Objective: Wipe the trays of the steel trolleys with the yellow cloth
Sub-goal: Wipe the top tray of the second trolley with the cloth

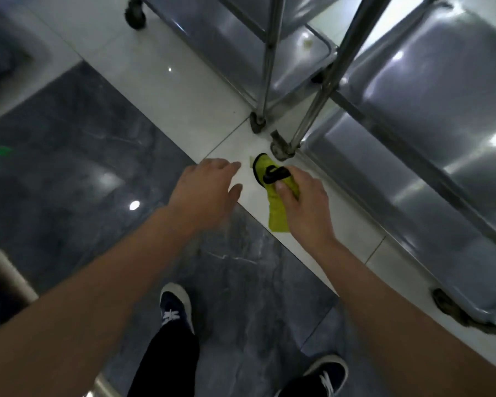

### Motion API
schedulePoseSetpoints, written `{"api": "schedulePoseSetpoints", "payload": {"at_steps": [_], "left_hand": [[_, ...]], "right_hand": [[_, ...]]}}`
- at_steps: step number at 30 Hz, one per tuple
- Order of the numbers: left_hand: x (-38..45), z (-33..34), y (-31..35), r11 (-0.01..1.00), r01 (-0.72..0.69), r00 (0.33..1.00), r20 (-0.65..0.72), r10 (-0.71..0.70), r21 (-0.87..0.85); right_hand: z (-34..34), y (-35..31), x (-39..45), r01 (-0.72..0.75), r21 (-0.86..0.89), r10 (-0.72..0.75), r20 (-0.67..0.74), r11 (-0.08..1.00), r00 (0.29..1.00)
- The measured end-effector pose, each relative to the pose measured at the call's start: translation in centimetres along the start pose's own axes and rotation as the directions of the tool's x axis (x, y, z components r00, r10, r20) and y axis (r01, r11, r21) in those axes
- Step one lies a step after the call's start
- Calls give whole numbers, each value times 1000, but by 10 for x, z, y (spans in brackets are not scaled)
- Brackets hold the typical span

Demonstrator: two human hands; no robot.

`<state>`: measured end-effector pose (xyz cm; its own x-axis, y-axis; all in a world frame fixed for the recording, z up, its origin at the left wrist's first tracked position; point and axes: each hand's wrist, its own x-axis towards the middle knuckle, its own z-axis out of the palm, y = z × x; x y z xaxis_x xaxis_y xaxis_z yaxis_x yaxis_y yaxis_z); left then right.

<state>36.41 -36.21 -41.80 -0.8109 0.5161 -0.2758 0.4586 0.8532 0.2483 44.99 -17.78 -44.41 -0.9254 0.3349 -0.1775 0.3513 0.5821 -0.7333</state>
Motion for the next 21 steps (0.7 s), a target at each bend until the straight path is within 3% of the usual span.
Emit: {"api": "schedulePoseSetpoints", "payload": {"at_steps": [8,16,21], "left_hand": [[-62,-158,-49,979,122,992,31,-119,-165],[-93,-327,-124,937,148,982,-69,-178,-315],[-106,-401,-143,962,73,987,-118,-107,-263]], "right_hand": [[-54,-169,-16,28,46,-30,62,999,998],[-95,-345,-27,-31,223,41,-41,974,998],[-121,-434,-15,8,250,34,-166,968,986]]}}
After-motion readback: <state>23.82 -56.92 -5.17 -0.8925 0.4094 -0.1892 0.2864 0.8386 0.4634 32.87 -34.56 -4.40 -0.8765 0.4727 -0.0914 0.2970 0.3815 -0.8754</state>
